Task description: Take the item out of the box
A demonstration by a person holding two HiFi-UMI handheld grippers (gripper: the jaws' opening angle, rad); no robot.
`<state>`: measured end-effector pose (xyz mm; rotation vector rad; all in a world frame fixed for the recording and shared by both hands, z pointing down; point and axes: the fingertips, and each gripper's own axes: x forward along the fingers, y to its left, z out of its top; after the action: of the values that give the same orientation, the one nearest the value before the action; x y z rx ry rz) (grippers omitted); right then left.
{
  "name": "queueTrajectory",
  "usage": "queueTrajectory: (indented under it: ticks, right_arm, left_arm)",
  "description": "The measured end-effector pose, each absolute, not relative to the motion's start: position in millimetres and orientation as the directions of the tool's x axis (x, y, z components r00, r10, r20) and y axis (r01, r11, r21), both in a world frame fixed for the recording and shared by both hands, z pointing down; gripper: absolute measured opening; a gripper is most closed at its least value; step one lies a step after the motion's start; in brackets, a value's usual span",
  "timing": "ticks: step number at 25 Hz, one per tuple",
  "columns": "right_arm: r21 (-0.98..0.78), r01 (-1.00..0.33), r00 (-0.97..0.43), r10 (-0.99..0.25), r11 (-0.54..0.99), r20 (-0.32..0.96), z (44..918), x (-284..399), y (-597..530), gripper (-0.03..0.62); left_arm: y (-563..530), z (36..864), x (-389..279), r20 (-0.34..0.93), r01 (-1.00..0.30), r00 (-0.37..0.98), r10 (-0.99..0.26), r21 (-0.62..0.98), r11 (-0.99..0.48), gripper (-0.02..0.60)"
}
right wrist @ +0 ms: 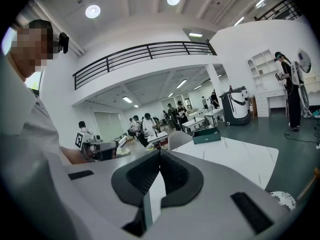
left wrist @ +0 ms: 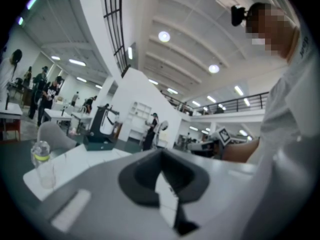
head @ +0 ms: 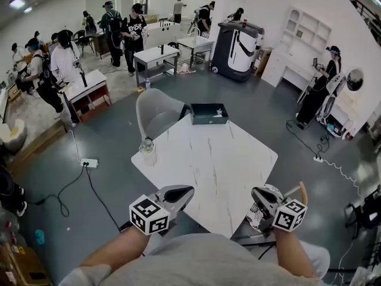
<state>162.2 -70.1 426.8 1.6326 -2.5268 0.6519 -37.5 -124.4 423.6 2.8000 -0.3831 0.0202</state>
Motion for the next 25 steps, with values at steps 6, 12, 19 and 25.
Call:
queueTrajectory:
  ticks: [6,12,19,25]
  right_arm:
    - [-0.332,-0.843,-0.514,-0.816,0.423,0.266,435,192,-103,0.008]
    - [-0.36,-0.792,-0.59,-0.77,0.492,0.245,446,248,-150,0.008]
    - [-0.366,-0.722,-0.682,-0.691,0.587,0.239,467,311,-206,0.009]
    - [-0.396,-0.653,-0.75,-0.623,0.646,0.221,491,332,-243,0.009]
  left_arm:
    - [-144,429,-13,0.081,-0.355,0.934,-0.347,0.294,-0.887,0.0]
    - [-169,437,34,0.117,-0.451,0.892,-0.437,0.309,-0.837,0.0]
    - [-200,447,103,0.155,-0.547,0.836,-0.527,0.33,-0.77,0.0]
    - [-221,451,127,0.219,-0.612,0.79,-0.573,0.326,-0.72,0.0]
